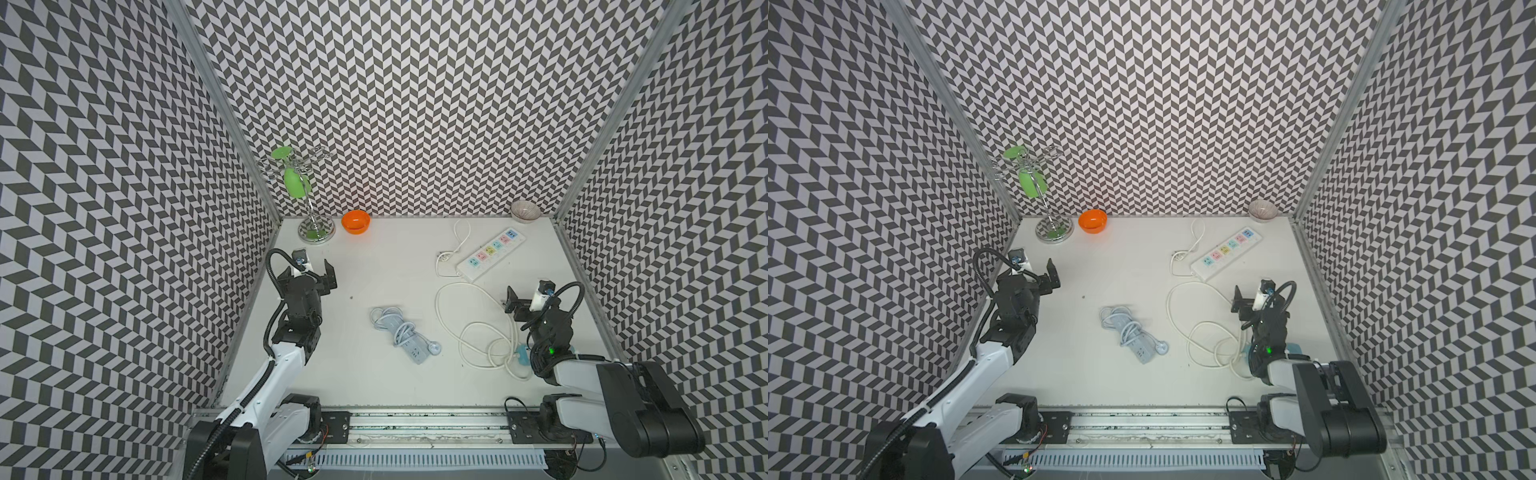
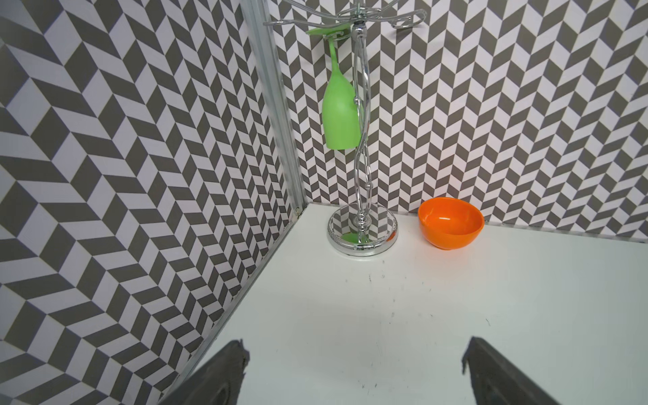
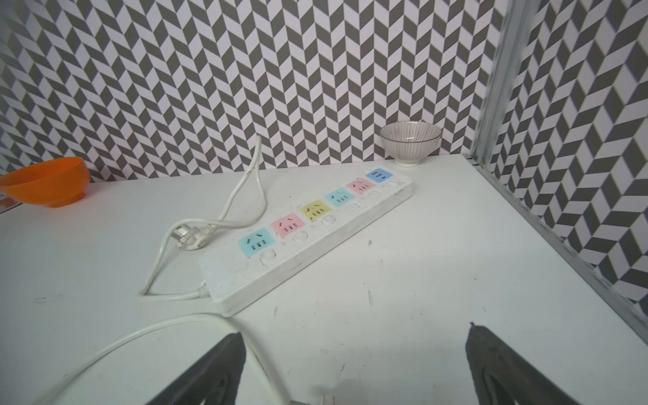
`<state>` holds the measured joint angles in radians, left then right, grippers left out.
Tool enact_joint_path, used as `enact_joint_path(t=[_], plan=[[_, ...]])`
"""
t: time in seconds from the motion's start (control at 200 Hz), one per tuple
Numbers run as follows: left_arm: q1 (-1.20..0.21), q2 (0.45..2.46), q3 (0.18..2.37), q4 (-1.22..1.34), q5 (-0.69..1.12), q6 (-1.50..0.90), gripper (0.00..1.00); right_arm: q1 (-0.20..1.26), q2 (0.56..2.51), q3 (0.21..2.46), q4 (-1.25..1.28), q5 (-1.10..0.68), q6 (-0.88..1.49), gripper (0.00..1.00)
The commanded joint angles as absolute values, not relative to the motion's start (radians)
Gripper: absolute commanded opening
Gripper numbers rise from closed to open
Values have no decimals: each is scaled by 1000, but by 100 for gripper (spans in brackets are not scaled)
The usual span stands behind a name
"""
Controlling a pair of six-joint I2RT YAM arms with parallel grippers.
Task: Wrap the cord around the power strip
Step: Reset both arms
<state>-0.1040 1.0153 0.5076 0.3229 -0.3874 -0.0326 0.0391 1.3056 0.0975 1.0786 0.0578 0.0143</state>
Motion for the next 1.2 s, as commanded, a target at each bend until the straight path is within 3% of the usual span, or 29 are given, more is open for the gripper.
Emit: enact_joint_path(t=[0.0, 0.195, 0.376, 0.556, 0.771, 1.026, 1.197], plan=[[-63, 1072, 499, 461, -346, -70, 100, 31, 1391, 90, 1399, 24, -9, 100], [-31, 1238, 437, 705, -326, -59, 100, 27, 1609, 18, 1786, 40, 11, 100], [-5, 1363, 401, 804, -282, -72, 100, 14, 1526, 125, 1460, 5, 13, 100], [1, 1444, 338, 988, -218, -97, 100, 14, 1564, 138, 1500, -19, 5, 100], [-18, 1583, 110, 1580, -202, -47, 100, 14, 1566, 123, 1527, -19, 3, 100], [-40, 1552, 243, 1266, -239, -48, 100, 15, 1566, 155, 1473, -36, -8, 100], [-40, 1553, 237, 1284, -239, -44, 100, 15, 1569, 230, 1340, -44, -10, 100]])
